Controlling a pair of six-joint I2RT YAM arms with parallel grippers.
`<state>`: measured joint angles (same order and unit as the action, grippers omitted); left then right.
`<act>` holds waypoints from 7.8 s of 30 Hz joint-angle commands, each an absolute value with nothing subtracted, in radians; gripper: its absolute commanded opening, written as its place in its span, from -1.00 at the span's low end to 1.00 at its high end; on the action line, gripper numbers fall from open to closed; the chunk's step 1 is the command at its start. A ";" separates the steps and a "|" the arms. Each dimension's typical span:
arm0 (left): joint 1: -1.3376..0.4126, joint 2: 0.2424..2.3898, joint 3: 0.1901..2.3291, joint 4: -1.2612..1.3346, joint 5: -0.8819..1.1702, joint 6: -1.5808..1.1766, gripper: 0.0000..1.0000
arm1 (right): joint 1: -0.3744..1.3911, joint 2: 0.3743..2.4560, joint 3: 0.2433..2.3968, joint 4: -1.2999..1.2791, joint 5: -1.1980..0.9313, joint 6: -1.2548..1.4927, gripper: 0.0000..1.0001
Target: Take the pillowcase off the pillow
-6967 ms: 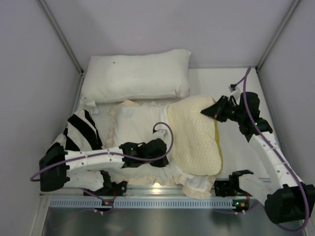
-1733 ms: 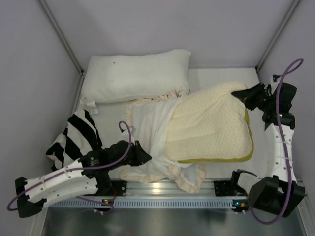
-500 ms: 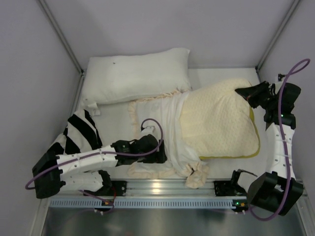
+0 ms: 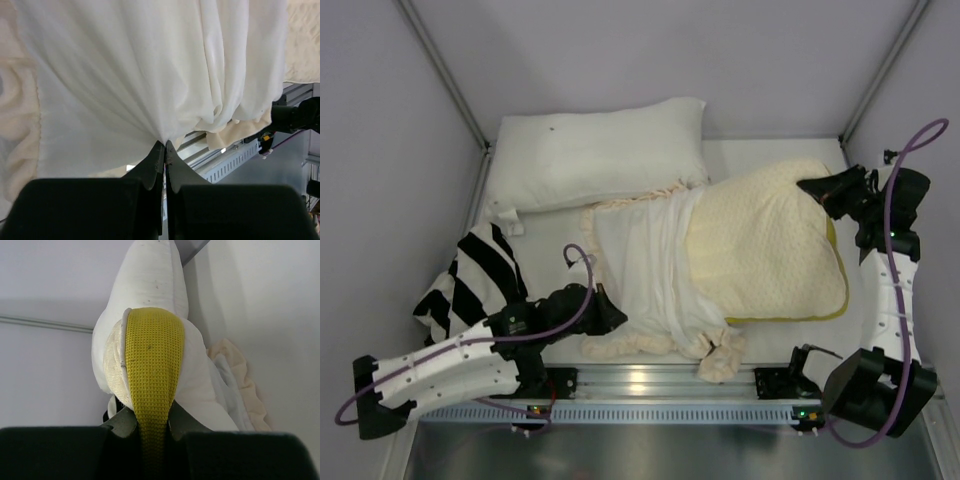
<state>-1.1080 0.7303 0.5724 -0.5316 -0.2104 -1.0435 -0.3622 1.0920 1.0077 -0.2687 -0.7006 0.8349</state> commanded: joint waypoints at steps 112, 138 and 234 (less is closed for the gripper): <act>-0.305 1.227 1.066 -0.666 -0.106 -0.429 -1.00 | -0.098 0.920 1.189 -0.385 -0.540 0.689 -1.00; -0.305 1.019 0.989 -0.640 0.167 -0.486 -1.00 | -0.071 1.135 1.112 -0.457 -0.304 0.470 0.56; -0.305 0.966 0.933 -0.581 0.044 -0.598 -1.00 | 1.023 1.151 0.845 -0.311 0.408 0.385 -1.00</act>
<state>-0.3161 0.9588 0.9031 -0.6430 0.1123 -0.6312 1.0126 1.2102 0.8139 -0.2073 0.2932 0.3901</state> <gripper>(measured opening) 0.010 0.022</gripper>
